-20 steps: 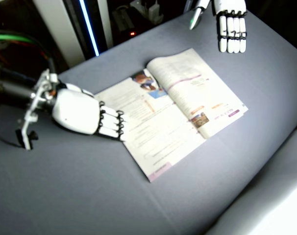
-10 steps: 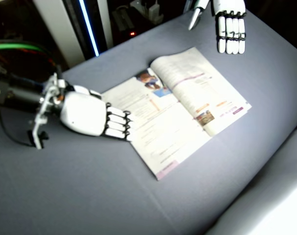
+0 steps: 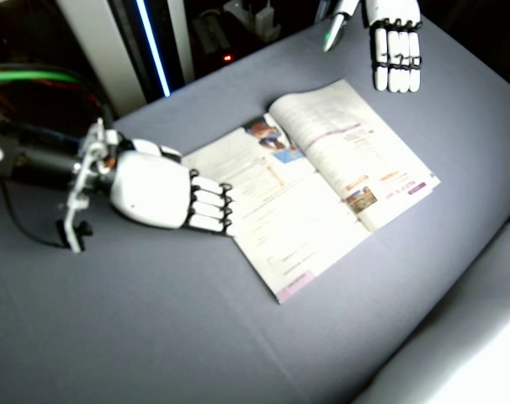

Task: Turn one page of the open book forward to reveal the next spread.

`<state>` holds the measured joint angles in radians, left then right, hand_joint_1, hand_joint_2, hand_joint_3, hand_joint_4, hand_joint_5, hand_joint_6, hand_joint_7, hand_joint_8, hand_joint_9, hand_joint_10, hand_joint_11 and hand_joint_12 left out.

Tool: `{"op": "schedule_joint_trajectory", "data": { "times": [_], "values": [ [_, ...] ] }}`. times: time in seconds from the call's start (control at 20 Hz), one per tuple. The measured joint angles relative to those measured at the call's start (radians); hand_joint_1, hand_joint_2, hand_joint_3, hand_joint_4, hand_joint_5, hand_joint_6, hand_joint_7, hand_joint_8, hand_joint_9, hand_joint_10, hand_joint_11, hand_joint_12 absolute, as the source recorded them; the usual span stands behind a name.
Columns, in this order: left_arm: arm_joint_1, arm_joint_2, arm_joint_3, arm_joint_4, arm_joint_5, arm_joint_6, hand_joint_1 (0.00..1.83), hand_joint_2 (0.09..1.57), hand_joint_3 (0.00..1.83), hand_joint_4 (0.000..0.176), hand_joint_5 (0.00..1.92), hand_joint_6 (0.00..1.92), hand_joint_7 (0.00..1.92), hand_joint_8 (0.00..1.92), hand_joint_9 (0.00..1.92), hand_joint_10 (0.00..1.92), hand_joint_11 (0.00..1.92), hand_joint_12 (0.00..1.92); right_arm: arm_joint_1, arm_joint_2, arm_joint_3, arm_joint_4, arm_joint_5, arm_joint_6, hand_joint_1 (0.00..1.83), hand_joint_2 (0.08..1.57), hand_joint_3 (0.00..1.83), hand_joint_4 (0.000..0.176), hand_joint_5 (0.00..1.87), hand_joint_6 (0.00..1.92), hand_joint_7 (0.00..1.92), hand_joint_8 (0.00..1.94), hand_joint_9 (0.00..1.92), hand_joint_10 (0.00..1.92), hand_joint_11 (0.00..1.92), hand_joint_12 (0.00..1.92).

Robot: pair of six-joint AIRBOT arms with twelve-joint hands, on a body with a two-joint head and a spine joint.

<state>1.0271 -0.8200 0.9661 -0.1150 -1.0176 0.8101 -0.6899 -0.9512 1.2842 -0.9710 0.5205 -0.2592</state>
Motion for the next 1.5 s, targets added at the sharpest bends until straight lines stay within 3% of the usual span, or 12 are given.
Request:
{"op": "schedule_joint_trajectory", "data": {
  "times": [0.35, 0.7, 1.2, 1.5],
  "values": [
    [0.0, 0.0, 0.0, 0.003, 0.0, -0.002, 0.0, 1.22, 0.0, 0.0, 0.01, 0.0, 0.0, 0.0, 0.0, 0.0, 0.0, 0.0, 0.0, -0.05, 0.047, -0.101, 0.014, 0.0, 0.0, 1.12, 0.0, 0.0, 0.0, 0.0, 0.0, 0.0, 0.0, 0.0, 0.0, 0.0],
    [-0.003, 0.0, 0.005, 0.007, -0.001, -0.004, 0.0, 1.22, 0.0, 0.0, 0.01, 0.0, 0.0, 0.0, 0.0, 0.0, 0.0, 0.0, 0.0, -0.093, 0.087, -0.103, 0.044, 0.001, 0.0, 1.11, 0.0, 0.0, 0.03, 0.01, 0.0, 0.0, 0.0, 0.0, 0.01, 0.0],
    [-0.003, -0.001, 0.008, 0.007, -0.002, -0.009, 0.0, 1.22, 0.0, 0.0, 0.0, 0.0, 0.0, 0.0, 0.0, 0.0, 0.0, 0.0, 0.106, -0.247, 0.146, -0.122, 0.074, 0.0, 0.0, 1.19, 0.02, 0.0, 0.01, 0.01, 0.0, 0.0, 0.0, 0.0, 0.0, 0.0],
    [-0.004, -0.001, 0.013, -0.01, -0.031, -0.012, 0.0, 1.22, 0.0, 0.0, 0.02, 0.01, 0.01, 0.0, 0.0, 0.0, 0.0, 0.0, 0.164, -0.336, 0.204, -0.096, 0.093, 0.0, 0.0, 1.16, 0.0, 0.0, 0.0, 0.0, 0.0, 0.0, 0.0, 0.0, 0.0, 0.0]
  ]
}}
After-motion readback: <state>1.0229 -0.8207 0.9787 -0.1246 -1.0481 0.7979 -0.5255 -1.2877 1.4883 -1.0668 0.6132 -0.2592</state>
